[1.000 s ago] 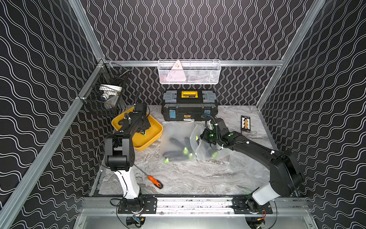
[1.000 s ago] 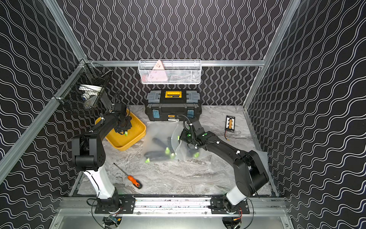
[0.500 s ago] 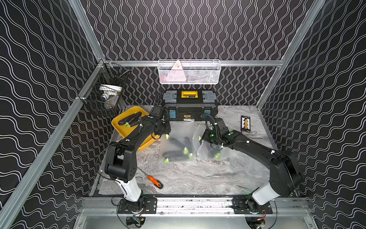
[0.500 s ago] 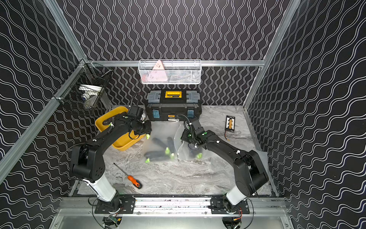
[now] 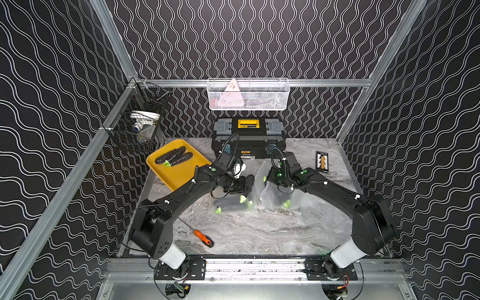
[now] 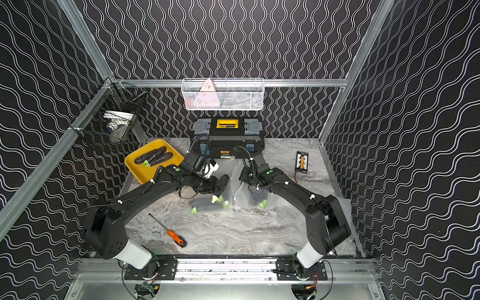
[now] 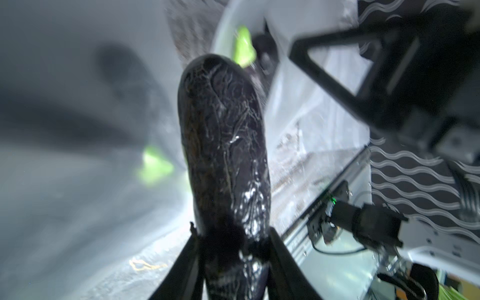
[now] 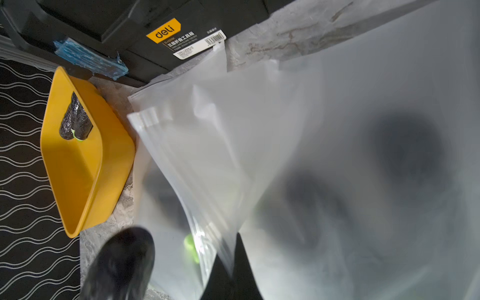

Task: Place the eggplant in a zip-top bag and seal the zipper
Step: Place the eggplant in the zipper food storage bag.

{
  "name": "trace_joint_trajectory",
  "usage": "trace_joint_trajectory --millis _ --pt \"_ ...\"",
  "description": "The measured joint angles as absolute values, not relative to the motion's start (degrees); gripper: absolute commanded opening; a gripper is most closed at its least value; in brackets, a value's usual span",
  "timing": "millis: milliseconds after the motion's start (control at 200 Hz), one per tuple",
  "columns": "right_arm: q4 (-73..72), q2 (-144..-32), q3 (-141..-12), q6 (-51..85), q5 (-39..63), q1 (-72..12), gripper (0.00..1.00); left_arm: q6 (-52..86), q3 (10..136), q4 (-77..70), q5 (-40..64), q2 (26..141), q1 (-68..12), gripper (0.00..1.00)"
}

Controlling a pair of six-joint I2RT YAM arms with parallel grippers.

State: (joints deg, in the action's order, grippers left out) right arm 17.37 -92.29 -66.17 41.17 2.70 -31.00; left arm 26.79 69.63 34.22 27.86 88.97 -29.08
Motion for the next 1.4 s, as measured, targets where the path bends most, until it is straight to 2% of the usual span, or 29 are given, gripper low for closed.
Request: trace_joint_trajectory --millis 155,550,866,981,1181,1401 --pt "17.34 -92.58 -66.24 39.70 3.57 -30.92 0.01 25.54 68.62 33.91 30.48 88.86 -32.32 0.38" --pt "16.08 -87.31 -61.28 36.60 10.70 -31.35 0.01 23.86 71.70 33.89 30.02 94.70 -32.51 0.39" --pt "14.48 -84.38 -58.65 39.59 16.23 -32.99 0.01 23.97 74.98 34.02 27.53 98.43 -32.53 0.41" --pt "14.44 -84.36 -59.31 40.47 17.26 -33.69 0.01 24.29 76.93 34.11 25.80 99.63 -32.53 0.46" --pt "13.76 -84.77 -60.53 44.18 18.44 -33.67 0.01 26.33 78.56 33.74 23.57 100.49 -32.53 0.62" --pt "13.76 -86.87 -63.07 47.22 16.97 -32.95 0.01 27.73 83.31 36.51 18.81 98.76 -32.36 0.66"
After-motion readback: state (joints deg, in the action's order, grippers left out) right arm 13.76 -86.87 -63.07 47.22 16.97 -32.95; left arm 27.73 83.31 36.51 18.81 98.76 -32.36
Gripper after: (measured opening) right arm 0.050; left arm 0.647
